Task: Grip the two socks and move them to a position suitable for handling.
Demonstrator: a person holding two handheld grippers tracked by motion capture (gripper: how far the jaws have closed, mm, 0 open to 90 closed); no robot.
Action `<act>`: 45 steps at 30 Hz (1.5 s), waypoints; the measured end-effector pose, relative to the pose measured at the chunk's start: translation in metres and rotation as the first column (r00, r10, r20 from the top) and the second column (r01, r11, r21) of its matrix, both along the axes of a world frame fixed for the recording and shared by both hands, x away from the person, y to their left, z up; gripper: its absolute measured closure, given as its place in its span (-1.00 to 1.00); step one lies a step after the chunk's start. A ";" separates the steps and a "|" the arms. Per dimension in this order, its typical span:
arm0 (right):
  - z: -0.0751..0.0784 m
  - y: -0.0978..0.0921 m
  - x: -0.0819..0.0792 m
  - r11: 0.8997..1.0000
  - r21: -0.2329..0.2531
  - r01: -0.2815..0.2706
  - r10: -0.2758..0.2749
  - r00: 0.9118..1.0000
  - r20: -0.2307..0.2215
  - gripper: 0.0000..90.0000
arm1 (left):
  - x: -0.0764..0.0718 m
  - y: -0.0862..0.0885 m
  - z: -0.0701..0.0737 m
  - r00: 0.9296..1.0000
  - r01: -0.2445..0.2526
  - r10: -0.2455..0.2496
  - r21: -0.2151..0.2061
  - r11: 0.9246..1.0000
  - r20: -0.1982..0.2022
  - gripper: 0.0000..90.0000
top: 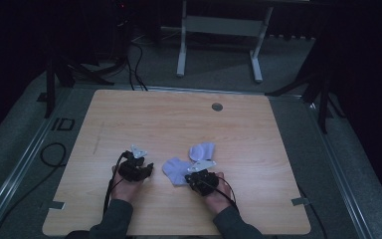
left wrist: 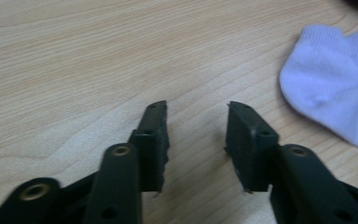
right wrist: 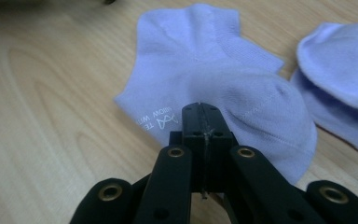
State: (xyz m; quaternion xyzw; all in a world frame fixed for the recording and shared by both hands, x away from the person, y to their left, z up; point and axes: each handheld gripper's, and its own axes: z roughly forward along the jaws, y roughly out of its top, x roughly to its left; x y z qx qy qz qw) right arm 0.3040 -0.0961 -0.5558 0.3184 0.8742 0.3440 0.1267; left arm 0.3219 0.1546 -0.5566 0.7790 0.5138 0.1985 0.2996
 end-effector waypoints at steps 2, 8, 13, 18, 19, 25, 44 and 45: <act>0.000 0.000 0.000 1.000 -0.001 -0.005 0.005 1.000 -0.001 1.00 | -0.001 -0.001 0.001 1.000 0.007 -0.007 -0.004 1.000 -0.001 0.36; 0.000 -0.003 -0.005 0.999 0.001 -0.046 0.046 0.999 -0.004 1.00 | -0.005 -0.011 0.010 0.995 0.095 -0.092 -0.071 0.993 0.044 0.66; 0.001 -0.001 -0.010 0.997 -0.021 -0.074 0.074 0.997 0.008 1.00 | -0.006 -0.027 0.009 0.982 0.182 -0.179 -0.056 0.982 0.055 0.83; 0.001 0.000 -0.012 0.996 -0.028 -0.085 0.085 0.996 0.014 1.00 | -0.006 -0.036 0.005 0.974 0.222 -0.219 -0.051 0.974 0.050 0.89; 0.000 -0.001 -0.012 0.996 -0.024 -0.089 0.089 0.996 0.016 0.99 | -0.005 -0.037 0.003 0.973 0.229 -0.228 -0.043 0.972 0.038 0.89; 0.001 -0.004 -0.012 0.996 -0.031 -0.082 0.083 0.996 0.034 0.65 | -0.004 -0.038 0.000 0.972 0.234 -0.234 -0.025 0.972 0.013 0.89; 0.001 -0.023 0.003 0.998 -0.052 0.026 -0.023 0.998 0.062 0.49 | -0.030 -0.045 0.003 0.957 0.291 -0.291 0.004 0.957 -0.020 0.90; 0.001 -0.023 0.005 0.998 -0.053 0.033 -0.030 0.998 0.062 0.49 | -0.032 -0.046 0.003 0.955 0.297 -0.297 0.006 0.955 -0.023 0.90</act>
